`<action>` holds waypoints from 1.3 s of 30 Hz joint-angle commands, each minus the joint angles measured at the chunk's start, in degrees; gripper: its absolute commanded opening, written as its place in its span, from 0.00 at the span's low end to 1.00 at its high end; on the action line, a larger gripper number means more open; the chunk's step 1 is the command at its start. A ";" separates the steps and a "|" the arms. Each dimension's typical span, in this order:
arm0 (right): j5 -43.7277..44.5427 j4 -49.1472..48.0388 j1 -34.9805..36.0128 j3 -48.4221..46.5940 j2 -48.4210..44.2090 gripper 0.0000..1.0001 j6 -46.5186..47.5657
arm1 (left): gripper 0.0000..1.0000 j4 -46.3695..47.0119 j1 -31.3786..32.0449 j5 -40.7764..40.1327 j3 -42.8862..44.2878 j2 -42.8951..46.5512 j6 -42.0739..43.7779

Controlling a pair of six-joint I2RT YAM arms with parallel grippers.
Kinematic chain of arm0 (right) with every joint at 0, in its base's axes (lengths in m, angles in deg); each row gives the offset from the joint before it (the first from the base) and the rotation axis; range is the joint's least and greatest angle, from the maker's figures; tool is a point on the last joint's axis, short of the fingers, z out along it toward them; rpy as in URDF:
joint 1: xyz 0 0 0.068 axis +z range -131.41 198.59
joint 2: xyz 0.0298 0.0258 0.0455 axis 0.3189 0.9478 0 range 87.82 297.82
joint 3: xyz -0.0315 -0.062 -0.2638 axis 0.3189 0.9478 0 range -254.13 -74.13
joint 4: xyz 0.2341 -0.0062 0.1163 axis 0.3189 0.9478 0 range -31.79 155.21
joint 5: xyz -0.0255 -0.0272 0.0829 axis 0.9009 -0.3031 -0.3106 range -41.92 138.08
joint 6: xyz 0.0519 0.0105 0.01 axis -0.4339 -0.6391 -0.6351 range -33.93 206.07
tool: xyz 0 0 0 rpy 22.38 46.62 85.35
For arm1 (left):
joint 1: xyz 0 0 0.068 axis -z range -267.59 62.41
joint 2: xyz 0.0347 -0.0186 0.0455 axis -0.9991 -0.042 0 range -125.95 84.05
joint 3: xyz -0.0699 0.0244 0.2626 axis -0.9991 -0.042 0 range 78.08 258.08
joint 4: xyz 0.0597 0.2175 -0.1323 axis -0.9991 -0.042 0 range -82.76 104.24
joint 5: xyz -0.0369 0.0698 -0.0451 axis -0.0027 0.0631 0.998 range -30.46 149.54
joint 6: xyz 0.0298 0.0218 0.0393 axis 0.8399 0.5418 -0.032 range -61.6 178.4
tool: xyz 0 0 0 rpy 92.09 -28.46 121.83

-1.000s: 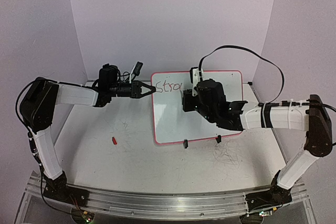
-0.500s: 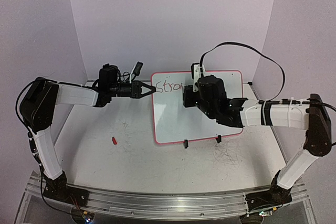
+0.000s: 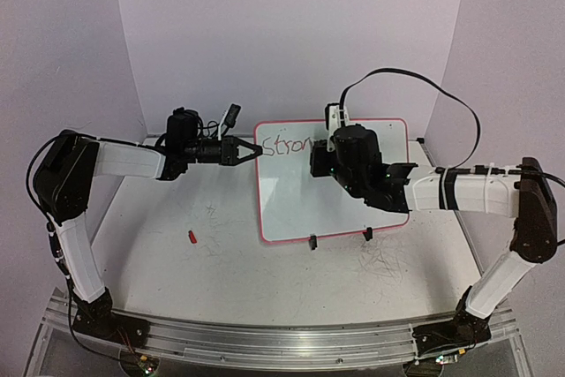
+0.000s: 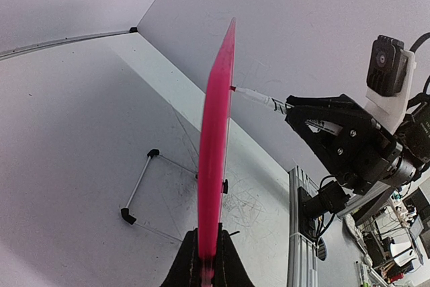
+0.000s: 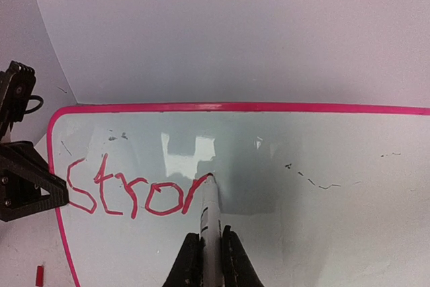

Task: Write a sentence on the whiteboard

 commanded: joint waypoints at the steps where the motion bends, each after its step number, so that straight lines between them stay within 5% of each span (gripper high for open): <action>1: 1.96 0.88 -0.70 0.31 -0.68 0.00 -1.46 | 0.00 1.06 1.10 1.23 0.05 2.19 0.20; 39: -0.89 2.85 0.06 3.34 -3.06 0.00 -4.30 | 0.00 1.06 1.45 0.96 -0.28 2.58 0.68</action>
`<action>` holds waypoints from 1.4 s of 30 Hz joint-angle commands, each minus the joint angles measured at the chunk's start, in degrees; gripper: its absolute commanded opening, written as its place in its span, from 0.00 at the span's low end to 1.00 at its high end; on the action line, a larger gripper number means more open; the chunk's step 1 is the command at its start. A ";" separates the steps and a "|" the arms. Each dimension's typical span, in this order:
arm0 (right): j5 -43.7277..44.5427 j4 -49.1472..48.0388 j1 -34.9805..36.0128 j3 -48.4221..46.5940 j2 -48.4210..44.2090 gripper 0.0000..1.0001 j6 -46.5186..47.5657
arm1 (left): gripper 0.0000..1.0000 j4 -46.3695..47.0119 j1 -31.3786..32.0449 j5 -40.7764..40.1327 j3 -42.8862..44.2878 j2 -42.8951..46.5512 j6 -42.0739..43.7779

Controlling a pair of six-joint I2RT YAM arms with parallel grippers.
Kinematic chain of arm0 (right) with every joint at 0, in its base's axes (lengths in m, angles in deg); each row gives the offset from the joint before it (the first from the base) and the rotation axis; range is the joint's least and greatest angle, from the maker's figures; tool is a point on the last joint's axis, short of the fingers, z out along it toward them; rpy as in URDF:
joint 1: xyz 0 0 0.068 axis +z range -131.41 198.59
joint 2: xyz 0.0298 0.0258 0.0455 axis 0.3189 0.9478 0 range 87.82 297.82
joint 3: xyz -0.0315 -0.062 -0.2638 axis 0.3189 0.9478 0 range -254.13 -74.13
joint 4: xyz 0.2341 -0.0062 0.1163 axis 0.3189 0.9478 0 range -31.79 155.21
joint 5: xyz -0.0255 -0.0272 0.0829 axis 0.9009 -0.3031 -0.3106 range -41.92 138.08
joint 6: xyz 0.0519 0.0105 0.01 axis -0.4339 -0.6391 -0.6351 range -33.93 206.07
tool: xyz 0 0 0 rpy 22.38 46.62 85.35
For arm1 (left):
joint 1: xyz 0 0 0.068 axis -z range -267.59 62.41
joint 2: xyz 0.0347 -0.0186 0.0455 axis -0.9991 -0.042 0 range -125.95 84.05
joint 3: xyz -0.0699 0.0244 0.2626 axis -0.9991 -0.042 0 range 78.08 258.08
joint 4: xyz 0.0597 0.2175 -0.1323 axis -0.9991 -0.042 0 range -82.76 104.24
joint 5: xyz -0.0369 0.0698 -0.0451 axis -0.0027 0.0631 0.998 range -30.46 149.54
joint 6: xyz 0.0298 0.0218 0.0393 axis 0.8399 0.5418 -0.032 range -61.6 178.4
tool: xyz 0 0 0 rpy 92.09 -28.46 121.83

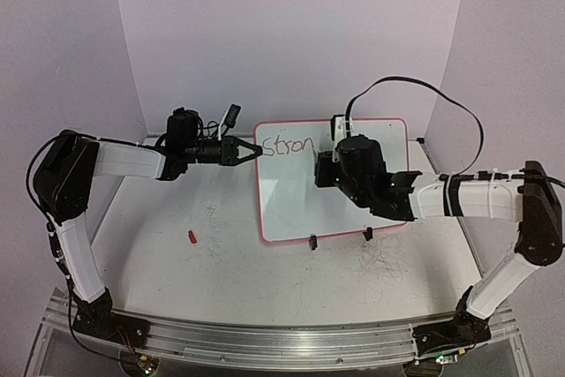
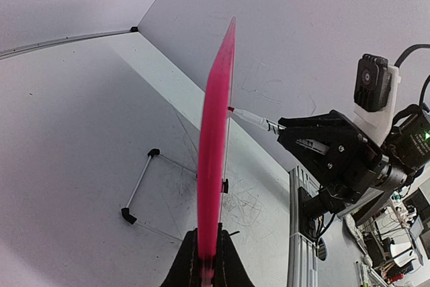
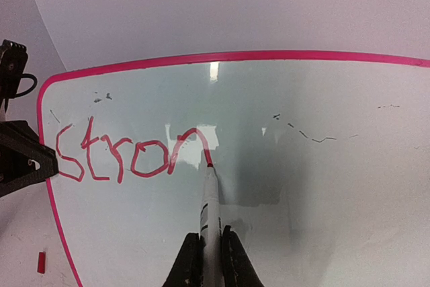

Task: Write a sentence on the whiteboard

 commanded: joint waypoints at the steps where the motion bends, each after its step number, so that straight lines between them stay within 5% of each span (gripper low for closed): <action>1: 0.11 2.54 -0.08 -1.76 -1.30 0.00 -0.07 | 0.00 1.10 1.47 1.03 -0.29 2.59 0.71; 13: -0.87 1.43 0.03 3.15 -9.09 0.00 0.98 | 0.00 1.10 1.65 0.95 -0.10 2.17 0.74; 42: -7.21 -2.29 -3.59 5.04 -8.68 0.00 0.23 | 0.00 1.10 1.74 1.08 -0.07 2.35 0.63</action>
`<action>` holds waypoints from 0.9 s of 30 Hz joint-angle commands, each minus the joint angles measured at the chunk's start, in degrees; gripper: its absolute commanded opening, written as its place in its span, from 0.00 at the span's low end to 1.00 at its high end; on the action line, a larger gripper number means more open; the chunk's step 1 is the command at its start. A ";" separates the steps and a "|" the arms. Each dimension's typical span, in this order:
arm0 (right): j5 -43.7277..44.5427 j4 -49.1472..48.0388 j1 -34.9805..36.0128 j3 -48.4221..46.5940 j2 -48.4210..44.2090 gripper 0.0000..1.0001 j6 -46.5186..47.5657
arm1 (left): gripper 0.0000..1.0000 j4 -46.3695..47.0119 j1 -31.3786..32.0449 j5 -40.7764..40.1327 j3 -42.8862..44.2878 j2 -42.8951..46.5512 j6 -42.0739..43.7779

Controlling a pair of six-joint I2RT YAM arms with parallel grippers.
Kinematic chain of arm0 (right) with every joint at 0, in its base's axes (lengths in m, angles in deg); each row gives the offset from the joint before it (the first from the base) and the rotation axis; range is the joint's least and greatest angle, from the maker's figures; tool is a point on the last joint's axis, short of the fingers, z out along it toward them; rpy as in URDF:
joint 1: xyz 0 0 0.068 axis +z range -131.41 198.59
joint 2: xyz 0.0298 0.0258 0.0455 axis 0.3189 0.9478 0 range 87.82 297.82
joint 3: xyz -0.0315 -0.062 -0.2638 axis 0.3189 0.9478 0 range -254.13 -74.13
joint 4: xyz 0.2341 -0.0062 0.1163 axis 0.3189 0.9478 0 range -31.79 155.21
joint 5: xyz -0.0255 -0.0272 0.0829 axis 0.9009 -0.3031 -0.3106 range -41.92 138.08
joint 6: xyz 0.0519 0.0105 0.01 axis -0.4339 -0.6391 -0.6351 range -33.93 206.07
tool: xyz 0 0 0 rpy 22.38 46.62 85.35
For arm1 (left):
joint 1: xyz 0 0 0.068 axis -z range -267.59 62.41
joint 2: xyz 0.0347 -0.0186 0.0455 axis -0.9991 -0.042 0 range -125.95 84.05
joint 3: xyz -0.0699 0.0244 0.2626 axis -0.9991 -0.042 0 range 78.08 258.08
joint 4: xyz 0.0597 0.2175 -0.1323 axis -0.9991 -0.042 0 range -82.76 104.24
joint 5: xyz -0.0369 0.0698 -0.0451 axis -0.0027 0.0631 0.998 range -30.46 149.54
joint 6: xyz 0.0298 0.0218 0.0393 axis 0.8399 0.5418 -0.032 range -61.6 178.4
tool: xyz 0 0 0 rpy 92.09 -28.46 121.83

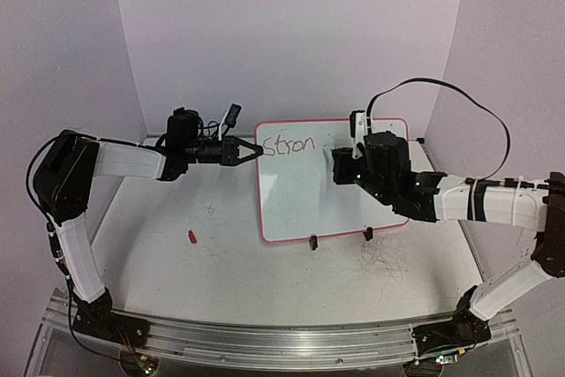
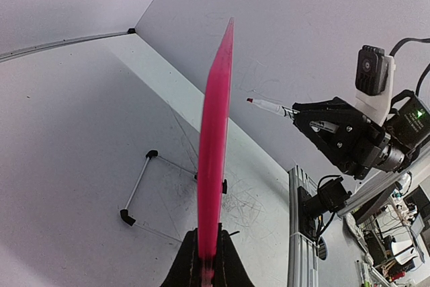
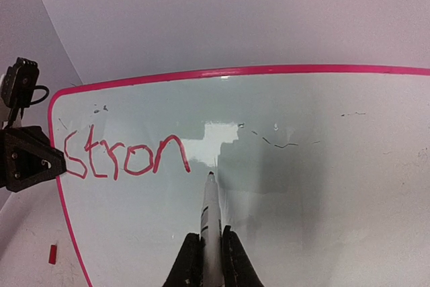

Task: Write a sentence on the whiteboard

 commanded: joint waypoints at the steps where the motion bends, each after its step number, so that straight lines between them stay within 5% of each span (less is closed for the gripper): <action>1: -1.31 -2.83 -0.26 -0.37 -0.23 0.00 0.00 | 0.00 0.57 1.51 1.01 -0.01 2.30 0.42; 27: -4.70 -5.82 -1.83 0.26 0.14 0.00 0.30 | 0.00 0.60 1.61 0.81 0.07 1.96 0.33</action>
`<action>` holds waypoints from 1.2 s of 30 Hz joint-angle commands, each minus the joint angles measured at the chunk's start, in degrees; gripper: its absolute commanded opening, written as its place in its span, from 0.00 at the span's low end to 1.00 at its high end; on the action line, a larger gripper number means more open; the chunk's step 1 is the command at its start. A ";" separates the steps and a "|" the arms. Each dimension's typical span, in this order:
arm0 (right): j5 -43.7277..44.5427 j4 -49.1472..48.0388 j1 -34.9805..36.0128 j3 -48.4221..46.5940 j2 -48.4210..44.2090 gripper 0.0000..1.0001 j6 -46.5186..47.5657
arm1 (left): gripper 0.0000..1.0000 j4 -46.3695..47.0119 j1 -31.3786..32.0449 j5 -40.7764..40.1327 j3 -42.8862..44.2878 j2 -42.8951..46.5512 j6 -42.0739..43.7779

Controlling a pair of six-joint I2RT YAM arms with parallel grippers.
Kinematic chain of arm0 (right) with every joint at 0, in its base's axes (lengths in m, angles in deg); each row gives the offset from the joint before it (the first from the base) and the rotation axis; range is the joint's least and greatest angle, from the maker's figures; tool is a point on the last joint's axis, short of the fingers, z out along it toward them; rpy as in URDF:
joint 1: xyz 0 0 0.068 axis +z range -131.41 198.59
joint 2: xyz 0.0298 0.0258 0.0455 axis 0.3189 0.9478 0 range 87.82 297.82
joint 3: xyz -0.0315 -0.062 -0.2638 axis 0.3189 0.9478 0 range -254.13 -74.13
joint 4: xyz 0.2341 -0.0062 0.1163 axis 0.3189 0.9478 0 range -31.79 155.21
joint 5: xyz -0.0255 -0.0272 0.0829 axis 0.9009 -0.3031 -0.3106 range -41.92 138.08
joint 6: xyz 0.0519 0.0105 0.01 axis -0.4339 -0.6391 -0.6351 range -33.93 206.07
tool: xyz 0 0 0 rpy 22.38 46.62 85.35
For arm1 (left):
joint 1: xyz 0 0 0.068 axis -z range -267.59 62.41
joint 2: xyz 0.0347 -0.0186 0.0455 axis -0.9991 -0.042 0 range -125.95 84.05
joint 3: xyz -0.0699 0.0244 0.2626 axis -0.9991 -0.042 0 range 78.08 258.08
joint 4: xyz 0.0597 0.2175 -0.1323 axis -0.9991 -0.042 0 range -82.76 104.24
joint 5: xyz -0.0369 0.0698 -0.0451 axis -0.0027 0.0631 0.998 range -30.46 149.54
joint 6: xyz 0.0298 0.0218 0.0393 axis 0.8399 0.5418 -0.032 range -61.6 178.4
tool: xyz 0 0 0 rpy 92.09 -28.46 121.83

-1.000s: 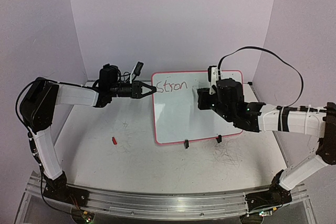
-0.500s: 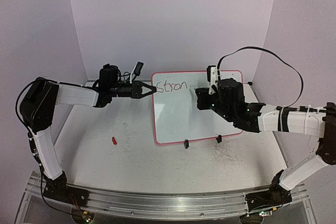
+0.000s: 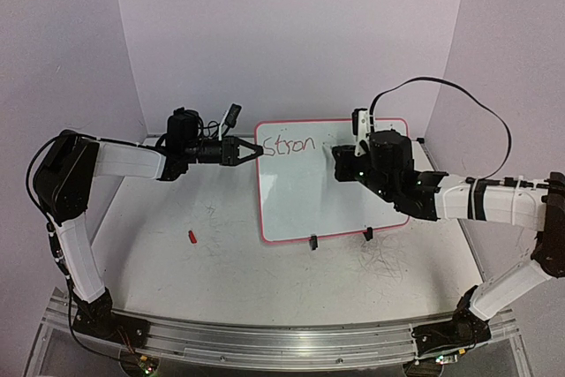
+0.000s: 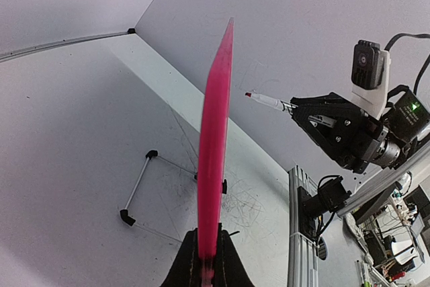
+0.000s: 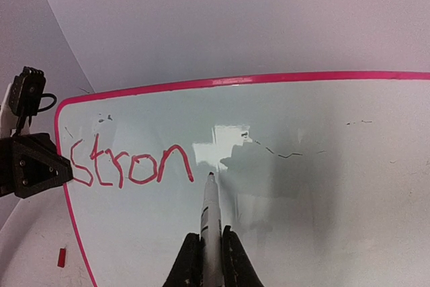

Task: Write a sentence on the whiteboard

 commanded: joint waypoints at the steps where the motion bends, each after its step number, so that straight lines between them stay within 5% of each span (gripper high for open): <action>1: -0.59 -3.27 -0.01 -0.66 0.32 0.00 0.73 | 0.00 0.60 1.57 0.83 0.06 1.95 0.33; 36: 3.34 -4.74 0.10 -6.60 6.86 0.00 2.86 | 0.00 0.60 1.68 0.95 0.08 1.68 0.51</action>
